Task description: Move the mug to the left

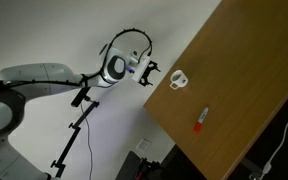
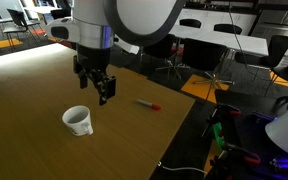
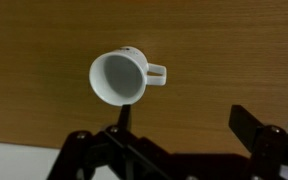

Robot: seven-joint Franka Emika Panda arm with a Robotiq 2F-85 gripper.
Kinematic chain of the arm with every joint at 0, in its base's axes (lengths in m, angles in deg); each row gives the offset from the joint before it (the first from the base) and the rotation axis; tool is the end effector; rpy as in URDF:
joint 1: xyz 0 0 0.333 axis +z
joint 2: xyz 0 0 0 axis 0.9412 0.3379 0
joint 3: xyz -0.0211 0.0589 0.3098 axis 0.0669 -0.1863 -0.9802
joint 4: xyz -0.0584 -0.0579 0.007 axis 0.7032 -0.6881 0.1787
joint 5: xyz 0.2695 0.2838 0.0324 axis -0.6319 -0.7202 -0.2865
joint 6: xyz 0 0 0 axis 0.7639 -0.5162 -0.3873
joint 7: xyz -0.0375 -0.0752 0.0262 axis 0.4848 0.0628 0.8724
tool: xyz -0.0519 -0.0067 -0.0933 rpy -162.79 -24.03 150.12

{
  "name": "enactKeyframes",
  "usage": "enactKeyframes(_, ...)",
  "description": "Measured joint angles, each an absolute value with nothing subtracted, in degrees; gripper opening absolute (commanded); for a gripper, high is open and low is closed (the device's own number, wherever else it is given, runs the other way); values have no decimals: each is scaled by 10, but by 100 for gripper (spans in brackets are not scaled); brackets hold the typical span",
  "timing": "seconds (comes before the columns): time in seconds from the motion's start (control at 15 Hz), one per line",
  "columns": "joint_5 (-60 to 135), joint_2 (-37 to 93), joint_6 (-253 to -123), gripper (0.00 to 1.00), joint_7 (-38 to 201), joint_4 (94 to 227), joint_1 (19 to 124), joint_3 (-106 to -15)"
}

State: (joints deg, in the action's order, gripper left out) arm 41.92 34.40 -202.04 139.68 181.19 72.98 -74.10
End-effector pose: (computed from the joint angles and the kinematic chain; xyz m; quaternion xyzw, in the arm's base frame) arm 0.6212 0.1321 0.2912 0.8104 0.5741 0.1063 0.0486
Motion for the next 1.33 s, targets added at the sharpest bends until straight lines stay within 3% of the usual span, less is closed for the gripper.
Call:
enactKeyframes(0.47, 421, 421, -2014, 100, 1494, 1756, 723, -754)
enactKeyframes(0.93, 413, 429, -1958, 100, 1690, 1745, 668, -782)
enactKeyframes(1.33, 413, 430, -1956, 100, 1701, 1743, 667, -782)
